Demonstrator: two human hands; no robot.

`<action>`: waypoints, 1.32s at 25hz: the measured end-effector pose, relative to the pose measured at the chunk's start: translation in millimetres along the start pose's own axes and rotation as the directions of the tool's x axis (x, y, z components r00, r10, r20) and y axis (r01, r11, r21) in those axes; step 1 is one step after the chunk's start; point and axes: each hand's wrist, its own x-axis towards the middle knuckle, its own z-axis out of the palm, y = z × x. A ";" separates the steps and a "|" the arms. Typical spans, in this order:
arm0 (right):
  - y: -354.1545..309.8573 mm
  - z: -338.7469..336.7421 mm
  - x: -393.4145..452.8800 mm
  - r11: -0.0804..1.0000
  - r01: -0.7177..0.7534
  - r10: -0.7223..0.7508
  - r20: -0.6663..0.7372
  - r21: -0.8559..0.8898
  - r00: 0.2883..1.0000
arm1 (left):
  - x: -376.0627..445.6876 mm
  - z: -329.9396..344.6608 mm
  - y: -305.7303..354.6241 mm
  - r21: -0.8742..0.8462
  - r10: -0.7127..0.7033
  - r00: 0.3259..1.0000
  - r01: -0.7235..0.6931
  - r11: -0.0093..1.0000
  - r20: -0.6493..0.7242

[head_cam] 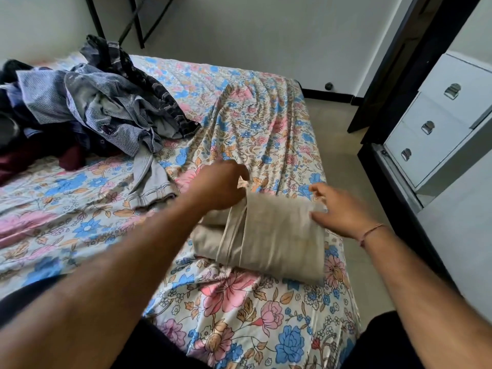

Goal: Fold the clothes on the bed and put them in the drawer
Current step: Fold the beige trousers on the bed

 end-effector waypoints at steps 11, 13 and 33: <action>-48.4 106.5 -26.2 0.931 0.298 -0.327 -0.120 -0.209 0.937 | -128.1 121.9 109.8 -0.816 -0.586 0.577 0.310 -0.488 0.569; -67.4 93.3 -37.2 0.926 0.314 -0.344 -0.124 -0.211 0.931 | -118.0 121.5 105.7 -0.804 -0.538 0.630 0.255 -0.538 0.560; -54.3 98.1 -52.7 0.023 -0.222 0.277 0.208 0.975 0.938 | -16.5 8.2 -7.2 -0.748 -0.323 0.882 0.464 0.475 0.342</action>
